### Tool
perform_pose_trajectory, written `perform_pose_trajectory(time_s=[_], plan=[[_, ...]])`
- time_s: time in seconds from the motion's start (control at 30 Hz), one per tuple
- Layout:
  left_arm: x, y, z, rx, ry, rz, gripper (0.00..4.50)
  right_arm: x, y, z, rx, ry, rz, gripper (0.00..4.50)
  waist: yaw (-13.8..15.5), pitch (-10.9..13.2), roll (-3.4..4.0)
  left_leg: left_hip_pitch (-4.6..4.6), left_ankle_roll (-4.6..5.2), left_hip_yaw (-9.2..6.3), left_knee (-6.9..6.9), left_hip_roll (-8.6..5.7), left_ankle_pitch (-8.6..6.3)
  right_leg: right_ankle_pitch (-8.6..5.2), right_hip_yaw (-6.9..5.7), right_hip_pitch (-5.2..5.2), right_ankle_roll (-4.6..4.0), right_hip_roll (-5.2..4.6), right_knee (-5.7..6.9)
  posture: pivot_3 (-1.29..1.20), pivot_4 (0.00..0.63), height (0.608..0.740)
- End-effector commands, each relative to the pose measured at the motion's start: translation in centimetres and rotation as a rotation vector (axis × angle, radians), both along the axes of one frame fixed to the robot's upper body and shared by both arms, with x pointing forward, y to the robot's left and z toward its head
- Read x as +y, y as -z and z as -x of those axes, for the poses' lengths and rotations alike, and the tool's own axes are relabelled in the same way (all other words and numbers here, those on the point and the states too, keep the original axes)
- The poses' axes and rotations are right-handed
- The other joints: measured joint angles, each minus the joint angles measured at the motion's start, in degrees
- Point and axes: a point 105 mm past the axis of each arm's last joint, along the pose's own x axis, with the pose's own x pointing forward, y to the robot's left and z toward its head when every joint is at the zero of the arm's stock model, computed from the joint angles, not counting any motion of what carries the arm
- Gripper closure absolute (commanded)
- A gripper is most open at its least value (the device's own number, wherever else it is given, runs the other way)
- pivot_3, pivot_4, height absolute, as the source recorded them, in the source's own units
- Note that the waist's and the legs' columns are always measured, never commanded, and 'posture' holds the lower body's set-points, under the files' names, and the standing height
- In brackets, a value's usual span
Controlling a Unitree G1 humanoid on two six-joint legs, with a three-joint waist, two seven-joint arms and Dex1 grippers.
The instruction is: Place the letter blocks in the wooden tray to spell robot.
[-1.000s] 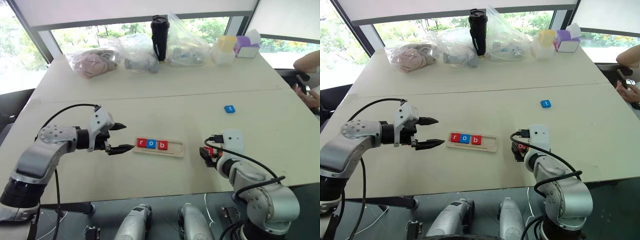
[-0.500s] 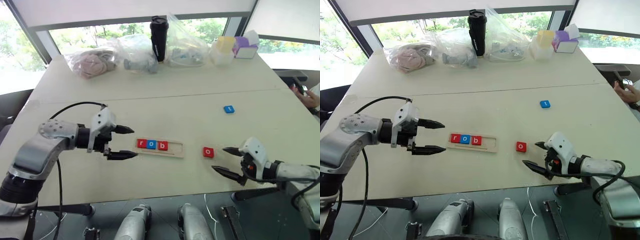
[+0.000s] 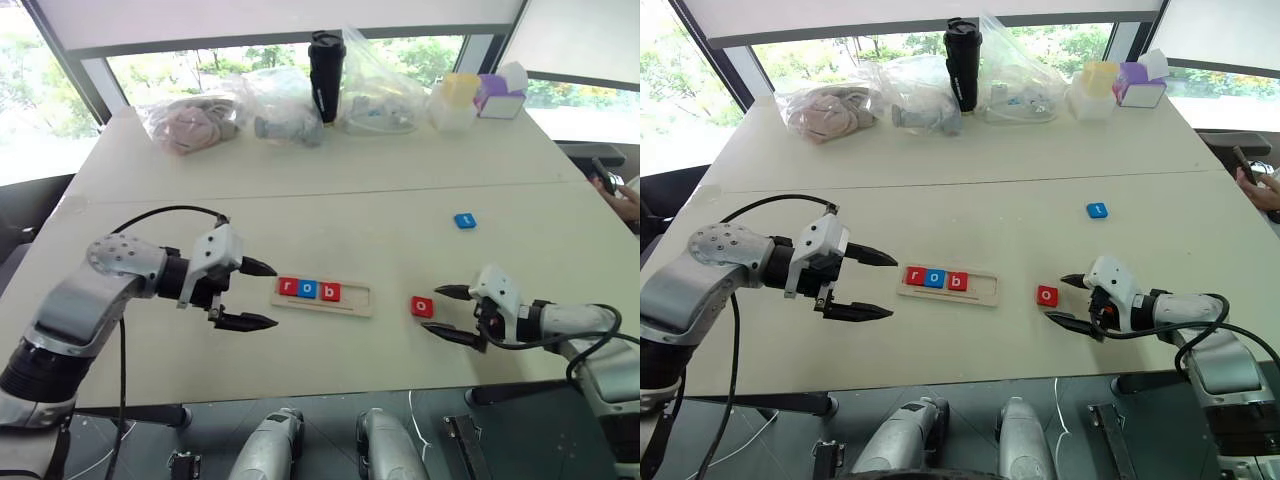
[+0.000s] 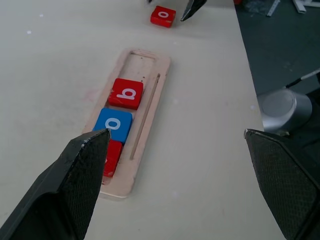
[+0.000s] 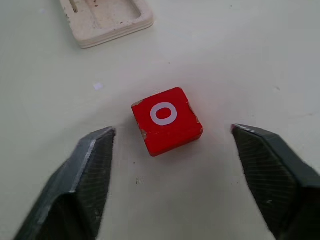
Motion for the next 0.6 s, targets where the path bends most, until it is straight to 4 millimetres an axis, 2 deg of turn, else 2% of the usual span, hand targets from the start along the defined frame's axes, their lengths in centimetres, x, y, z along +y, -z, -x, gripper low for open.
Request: perform_pose_trajectory(time_s=[0.03,0.07,0.2,0.37,0.5,0.6], plan=[[0.3,-0.5,-0.2,-0.035,-0.013,-0.003,0.00,0.3,-0.6,-0.1,-0.033,-0.046,0.019,2.92,-0.14,0.00,0.00,0.00,0.00,0.00,0.00,0.00,0.00,0.00,0.00,0.00,0.01,0.00,0.00,0.00,0.150,0.740],[0.3,-0.5,-0.3,-0.038,-0.017,-0.003,0.00,0.3,-0.5,-0.2,-0.032,-0.051,0.023,3.33,-0.17,0.00,0.00,0.00,0.00,0.00,-0.01,0.00,0.00,0.00,0.00,-0.01,0.01,0.00,0.00,0.00,0.150,0.740],[0.5,-0.6,-0.6,-0.047,-0.030,-0.004,0.00,0.5,-0.7,-0.7,-0.045,-0.066,0.035,3.33,-0.28,0.00,0.00,0.00,0.00,0.00,0.00,0.00,0.00,0.06,0.00,-0.01,0.10,0.01,0.01,0.00,0.150,0.740],[0.8,-0.5,-0.8,-0.053,-0.046,-0.008,0.00,1.2,-2.1,-1.3,-0.083,-0.082,0.024,3.33,-0.25,0.00,0.00,0.01,0.00,0.00,0.01,0.00,0.00,0.06,0.00,-0.01,0.09,0.01,0.02,0.00,0.150,0.740],[1.0,-0.5,-0.8,-0.055,-0.052,-0.010,0.00,3.2,-4.3,-1.9,-0.120,-0.130,-0.014,3.33,-0.35,0.00,0.00,0.01,0.00,0.00,0.00,0.00,0.00,0.06,0.02,-0.04,0.10,0.01,0.02,0.00,0.150,0.740],[1.0,-0.4,-0.6,-0.054,-0.051,-0.013,0.00,5.4,-4.8,-2.2,-0.104,-0.203,-0.010,3.33,-0.31,0.00,0.00,0.00,0.00,-0.01,-0.01,0.01,0.00,0.07,0.02,-0.05,0.10,0.02,0.04,0.00,0.150,0.740]])
